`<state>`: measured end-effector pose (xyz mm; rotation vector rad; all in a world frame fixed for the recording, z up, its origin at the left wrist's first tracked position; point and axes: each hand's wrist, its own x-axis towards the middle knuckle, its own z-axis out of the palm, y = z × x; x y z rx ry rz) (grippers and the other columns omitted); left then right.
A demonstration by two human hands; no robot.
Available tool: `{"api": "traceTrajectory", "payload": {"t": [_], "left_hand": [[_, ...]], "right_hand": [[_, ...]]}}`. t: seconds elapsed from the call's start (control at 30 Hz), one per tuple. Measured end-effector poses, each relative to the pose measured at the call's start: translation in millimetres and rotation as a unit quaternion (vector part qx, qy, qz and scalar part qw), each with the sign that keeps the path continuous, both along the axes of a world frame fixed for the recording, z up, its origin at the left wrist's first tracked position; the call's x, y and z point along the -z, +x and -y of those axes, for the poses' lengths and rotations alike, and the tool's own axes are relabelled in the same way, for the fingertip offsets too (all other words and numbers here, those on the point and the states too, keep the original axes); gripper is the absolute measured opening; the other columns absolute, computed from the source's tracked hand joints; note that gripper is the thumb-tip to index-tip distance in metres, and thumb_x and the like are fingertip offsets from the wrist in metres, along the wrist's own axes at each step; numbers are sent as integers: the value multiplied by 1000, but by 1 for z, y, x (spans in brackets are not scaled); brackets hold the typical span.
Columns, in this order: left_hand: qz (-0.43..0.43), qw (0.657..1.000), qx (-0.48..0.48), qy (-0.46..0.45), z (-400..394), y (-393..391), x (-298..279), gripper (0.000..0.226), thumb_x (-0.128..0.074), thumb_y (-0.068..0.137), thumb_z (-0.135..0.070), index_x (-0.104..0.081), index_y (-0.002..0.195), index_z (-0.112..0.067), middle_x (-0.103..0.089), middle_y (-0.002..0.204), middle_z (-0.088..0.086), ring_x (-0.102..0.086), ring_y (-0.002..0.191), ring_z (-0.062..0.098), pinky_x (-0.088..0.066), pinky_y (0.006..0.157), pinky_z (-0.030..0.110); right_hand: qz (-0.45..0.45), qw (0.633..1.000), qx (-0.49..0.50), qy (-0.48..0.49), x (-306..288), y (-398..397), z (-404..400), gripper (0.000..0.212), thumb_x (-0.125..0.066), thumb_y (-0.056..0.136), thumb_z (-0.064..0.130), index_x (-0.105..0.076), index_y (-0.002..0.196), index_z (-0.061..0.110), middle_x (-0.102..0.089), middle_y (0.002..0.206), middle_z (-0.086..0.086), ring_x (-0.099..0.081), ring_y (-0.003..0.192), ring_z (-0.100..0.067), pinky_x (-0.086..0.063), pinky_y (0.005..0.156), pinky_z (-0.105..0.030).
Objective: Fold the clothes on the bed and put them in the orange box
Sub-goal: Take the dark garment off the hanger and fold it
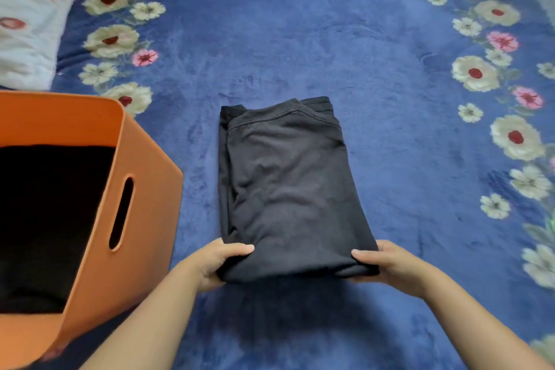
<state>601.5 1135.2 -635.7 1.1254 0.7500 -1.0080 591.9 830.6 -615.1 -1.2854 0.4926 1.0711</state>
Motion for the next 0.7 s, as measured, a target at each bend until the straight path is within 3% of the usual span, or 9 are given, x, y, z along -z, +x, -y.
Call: {"api": "traceTrajectory", "payload": {"t": [0.13,0.2,0.27,0.33,0.4,0.43,0.47,0.53,0.7], "left_hand": [[39,998,34,-45,-5,4,-38,57,-79,18,-11,-74,74,-5,-71,72,9,-68,60,18,-55,57,25],[67,996,1,-60,-4,19,-57,60,-84,4,-10,-75,63,-6,-69,64,7,-67,54,17,-55,49,28],[79,994,-48,-59,-4,39,-70,70,-89,-2,-15,-73,66,-7,-68,62,8,-66,51,18,-55,46,34],[75,993,-75,-58,-2,63,-80,54,-89,28,-14,-64,75,-5,-63,59,10,-61,47,22,-55,47,34],[68,989,-125,-31,4,82,-81,16,-64,73,-21,-61,68,-6,-56,54,10,-59,48,24,-55,48,29],[66,987,-149,-18,6,96,-74,31,-49,84,-24,-60,60,-8,-54,49,9,-60,48,23,-54,51,26],[52,984,-169,-10,8,104,-69,39,-41,88,-26,-57,56,-9,-52,45,7,-62,46,22,-53,55,26],[31,978,-205,2,14,120,-64,33,-40,88,-27,-50,61,-10,-56,45,8,-66,48,20,-48,63,32],[-3,963,-265,37,18,166,-46,29,-44,91,-31,-47,74,-8,-69,74,16,-69,63,25,-48,65,36]], "right_hand": [[6,997,-12,70,-27,6,7,80,-95,20,37,-70,88,1,-72,87,-9,-70,79,-18,-54,65,-22],[42,996,21,82,-38,22,5,72,-95,17,35,-75,78,2,-72,83,-9,-70,75,-18,-54,63,-23],[83,989,70,101,-50,46,0,67,-94,20,35,-77,79,7,-72,85,-8,-70,78,-17,-56,67,-26],[110,983,107,99,-59,76,-8,56,-90,33,39,-77,81,12,-73,87,-4,-70,81,-15,-56,82,-34],[116,982,131,65,-65,99,-18,31,-71,67,40,-71,84,14,-73,80,-2,-69,81,-18,-48,93,-41],[111,984,135,35,-64,113,-21,25,-58,82,36,-68,86,13,-72,78,-4,-67,84,-21,-46,93,-41],[97,986,132,8,-61,122,-24,28,-48,90,33,-65,86,12,-72,79,-6,-65,88,-23,-47,90,-39],[70,990,123,-28,-56,138,-31,37,-41,95,36,-64,85,9,-70,86,-9,-63,90,-24,-48,83,-35],[64,978,189,-62,-33,181,-39,39,-38,96,40,-61,89,10,-65,96,-9,-61,91,-26,-47,82,-35]]}}
